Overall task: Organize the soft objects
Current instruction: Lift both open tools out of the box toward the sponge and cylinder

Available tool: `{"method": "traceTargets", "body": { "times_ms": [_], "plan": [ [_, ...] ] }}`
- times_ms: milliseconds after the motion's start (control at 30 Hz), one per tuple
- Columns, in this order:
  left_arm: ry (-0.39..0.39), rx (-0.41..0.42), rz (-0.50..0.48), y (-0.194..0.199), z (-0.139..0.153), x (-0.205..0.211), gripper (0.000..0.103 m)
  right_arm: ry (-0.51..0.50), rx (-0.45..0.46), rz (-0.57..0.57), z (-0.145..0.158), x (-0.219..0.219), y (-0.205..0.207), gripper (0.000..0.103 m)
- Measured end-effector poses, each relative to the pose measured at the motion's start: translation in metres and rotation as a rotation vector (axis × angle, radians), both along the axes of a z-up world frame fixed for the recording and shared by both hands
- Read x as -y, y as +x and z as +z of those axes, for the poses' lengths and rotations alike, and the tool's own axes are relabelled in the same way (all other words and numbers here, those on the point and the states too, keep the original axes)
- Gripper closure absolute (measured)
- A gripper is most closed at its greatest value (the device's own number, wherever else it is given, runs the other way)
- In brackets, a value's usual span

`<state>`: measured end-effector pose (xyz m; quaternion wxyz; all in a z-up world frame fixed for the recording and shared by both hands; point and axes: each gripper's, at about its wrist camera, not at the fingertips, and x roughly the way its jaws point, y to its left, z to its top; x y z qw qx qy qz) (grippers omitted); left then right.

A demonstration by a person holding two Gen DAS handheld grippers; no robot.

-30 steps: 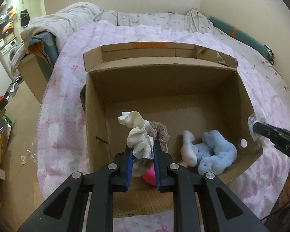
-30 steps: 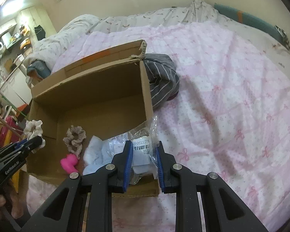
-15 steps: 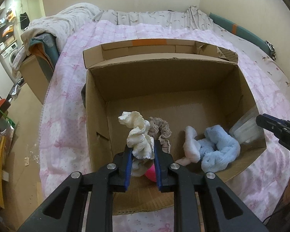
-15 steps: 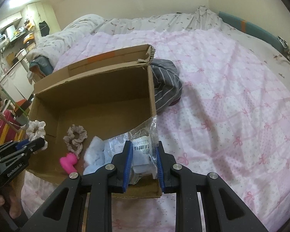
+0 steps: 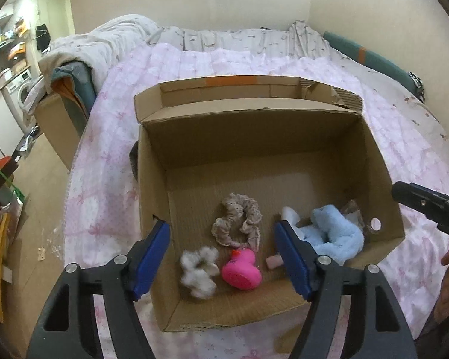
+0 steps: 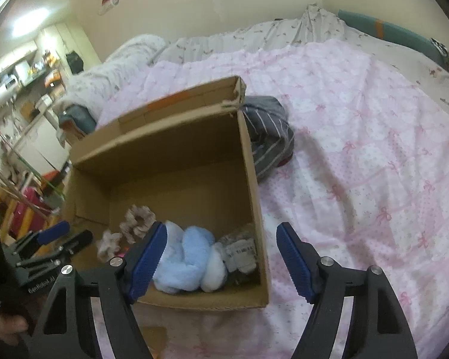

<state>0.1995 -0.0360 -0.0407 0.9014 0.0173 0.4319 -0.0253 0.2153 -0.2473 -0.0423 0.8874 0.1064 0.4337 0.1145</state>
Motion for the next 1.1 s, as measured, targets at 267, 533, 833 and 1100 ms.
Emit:
{"method": "traceTargets", "body": {
  "times_ms": [267,533,833,1100],
  "plan": [
    [0.022,0.010,0.009,-0.007,0.008,-0.002,0.033,-0.007,0.004,0.008,0.002,-0.002,-0.003,0.023],
    [0.019,0.027,0.036,-0.025,0.020,-0.011,0.033,-0.018,0.021,0.017,0.006,-0.005,-0.015,0.023],
    [0.018,0.018,0.045,-0.060,0.024,-0.013,0.033,-0.031,0.015,0.059,0.007,-0.019,-0.044,0.023],
    [-0.010,-0.024,0.067,-0.086,0.020,-0.016,0.033,-0.007,0.001,0.085,0.006,-0.031,-0.072,0.023]
  ]
}}
